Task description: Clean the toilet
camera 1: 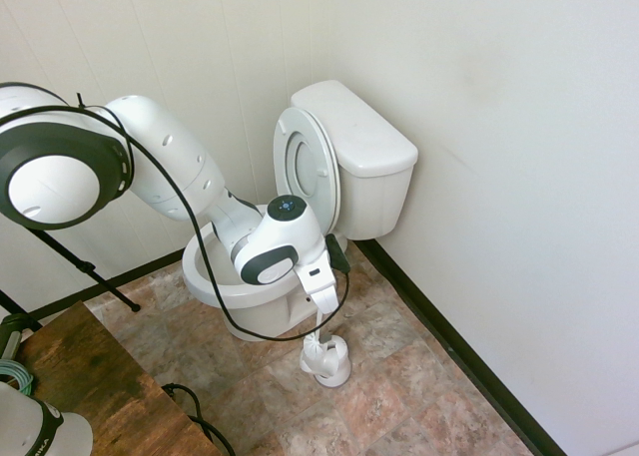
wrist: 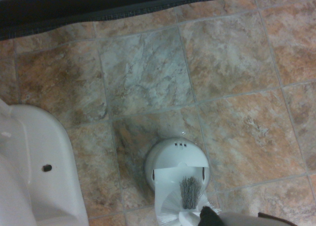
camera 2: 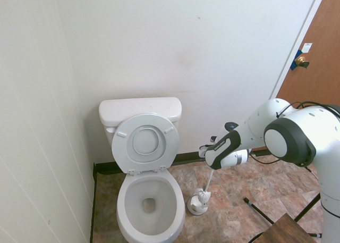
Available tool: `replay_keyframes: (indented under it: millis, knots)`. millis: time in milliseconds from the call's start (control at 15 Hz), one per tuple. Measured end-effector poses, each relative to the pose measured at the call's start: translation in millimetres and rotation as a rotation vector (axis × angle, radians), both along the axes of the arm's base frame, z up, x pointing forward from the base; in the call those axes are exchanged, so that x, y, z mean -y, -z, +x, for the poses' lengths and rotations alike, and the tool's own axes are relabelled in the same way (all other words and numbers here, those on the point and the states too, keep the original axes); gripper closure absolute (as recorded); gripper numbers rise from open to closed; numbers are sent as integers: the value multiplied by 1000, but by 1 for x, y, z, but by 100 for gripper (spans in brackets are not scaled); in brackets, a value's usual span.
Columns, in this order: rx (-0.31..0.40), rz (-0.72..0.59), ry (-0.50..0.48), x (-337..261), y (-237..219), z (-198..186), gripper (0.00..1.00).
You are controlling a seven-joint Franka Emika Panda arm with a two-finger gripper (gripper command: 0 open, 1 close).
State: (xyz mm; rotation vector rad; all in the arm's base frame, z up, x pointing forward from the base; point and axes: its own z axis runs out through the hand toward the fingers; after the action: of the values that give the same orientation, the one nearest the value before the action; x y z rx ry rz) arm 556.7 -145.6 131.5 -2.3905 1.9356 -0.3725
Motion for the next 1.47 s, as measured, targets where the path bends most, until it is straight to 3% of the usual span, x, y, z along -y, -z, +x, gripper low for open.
replay_keyframes:
  millis: [400, 933, 1467]
  knots:
    - [-7, 3, 35, 8, 49, 23, 100]
    - [-81, -3, 35, 26, 120, 55, 100]
    - [-144, 36, 50, 37, 153, 85, 100]
